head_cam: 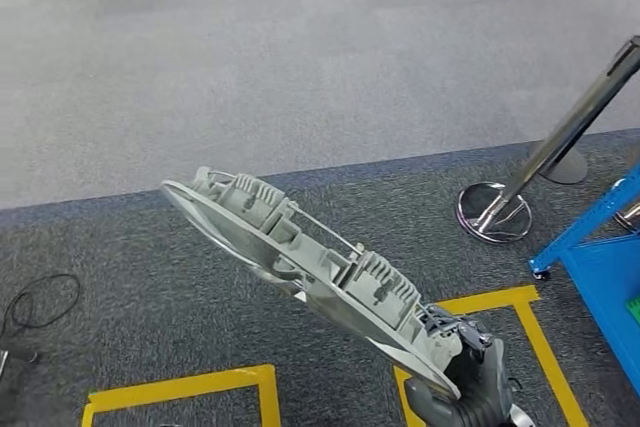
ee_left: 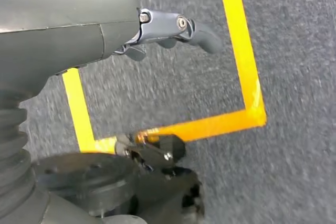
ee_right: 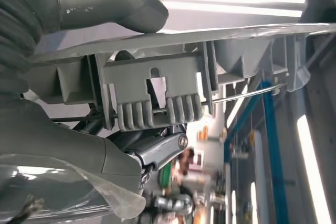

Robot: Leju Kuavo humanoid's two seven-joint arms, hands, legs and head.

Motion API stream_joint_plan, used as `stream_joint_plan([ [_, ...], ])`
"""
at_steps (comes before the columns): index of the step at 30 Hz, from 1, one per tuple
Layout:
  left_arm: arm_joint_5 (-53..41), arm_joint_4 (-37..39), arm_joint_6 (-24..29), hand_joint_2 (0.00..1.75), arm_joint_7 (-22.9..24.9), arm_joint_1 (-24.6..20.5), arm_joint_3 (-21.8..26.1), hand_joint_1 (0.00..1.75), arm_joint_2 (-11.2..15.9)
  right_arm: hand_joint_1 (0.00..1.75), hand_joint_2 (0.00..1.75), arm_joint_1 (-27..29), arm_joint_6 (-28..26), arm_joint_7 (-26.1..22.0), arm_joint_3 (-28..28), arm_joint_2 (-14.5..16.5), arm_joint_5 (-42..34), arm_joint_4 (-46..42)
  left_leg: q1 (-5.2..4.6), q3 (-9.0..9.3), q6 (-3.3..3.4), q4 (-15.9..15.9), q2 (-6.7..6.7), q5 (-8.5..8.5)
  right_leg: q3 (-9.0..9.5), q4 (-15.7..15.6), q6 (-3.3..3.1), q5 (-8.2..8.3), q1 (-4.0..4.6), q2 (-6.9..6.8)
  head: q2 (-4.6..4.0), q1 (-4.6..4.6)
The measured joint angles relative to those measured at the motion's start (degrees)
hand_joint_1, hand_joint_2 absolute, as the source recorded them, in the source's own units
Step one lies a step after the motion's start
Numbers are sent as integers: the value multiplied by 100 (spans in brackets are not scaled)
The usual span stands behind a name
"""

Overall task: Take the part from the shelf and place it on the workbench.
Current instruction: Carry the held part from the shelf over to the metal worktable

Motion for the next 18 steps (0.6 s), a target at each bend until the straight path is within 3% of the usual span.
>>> stream_joint_plan([
  [1,-1,1,-1,175,0,-1,-1,0,-2,175,175,4,0,1,0,-7,1,2,-8,1,8,3,-78,-3,-179,275,-4,-46,4,31,0,6],
  [2,-1,1,-1,175,0,-1,-1,0,-2,175,175,7,0,3,0,-13,2,3,-12,3,9,8,-161,-5,-267,347,-9,25,6,42,0,7],
  [3,-1,2,0,175,1,0,-1,0,-2,175,175,10,0,5,0,-18,4,4,-12,7,5,18,-246,-8,-237,175,-17,211,6,56,0,7],
  [4,-1,2,0,175,1,0,-1,0,-3,175,175,11,0,6,0,-22,4,4,-10,10,-3,32,-332,-14,-105,-190,-28,464,1,100,0,8],
  [6,-1,2,0,175,1,-4,-1,0,-8,175,175,6,0,6,2,-28,5,3,-8,-11,-40,83,-482,-37,203,-930,-48,781,-25,334,0,4],
  [8,0,3,0,175,0,-3,-1,0,-10,175,175,5,0,3,3,-32,4,-2,1,-62,-100,115,-594,-39,341,-1204,-72,819,-28,465,0,-1],
  [10,9,10,0,175,0,12,-1,0,-6,175,175,6,0,2,1,-34,5,-6,23,-101,-162,115,-687,-22,372,-1233,-117,851,-18,354,0,-2],
  [11,21,15,-1,175,0,21,-3,0,-4,175,175,2,0,4,0,-36,7,-7,23,-121,-190,153,-642,-50,386,-1249,-147,864,-24,292,0,-8],
  [13,49,22,-1,175,0,20,-10,0,-2,175,175,-2,-3,3,0,-36,6,-11,17,-276,-249,500,-365,-273,413,-1281,-200,873,-41,137,0,-43],
  [14,63,22,-2,175,0,16,-20,0,-2,175,175,-2,-6,1,-1,-37,5,-15,21,-440,-280,851,-180,-460,421,-1283,-216,864,-30,56,0,-59],
  [16,94,22,-10,175,0,7,-45,0,-1,175,175,1,-11,-1,-2,-37,9,-19,62,-795,-333,1583,-8,-759,428,-1282,-234,845,-17,-118,0,-75],
  [17,112,22,-14,175,1,9,-66,0,-1,175,175,0,-13,1,-2,-37,14,-19,87,-877,-353,1750,18,-774,434,-1282,-233,833,-15,-203,0,-75],
  [18,132,22,-17,175,1,14,-90,0,-1,175,175,0,-14,3,-2,-37,20,-19,109,-838,-368,1672,38,-670,445,-1281,-226,821,-16,-280,0,-76],
])
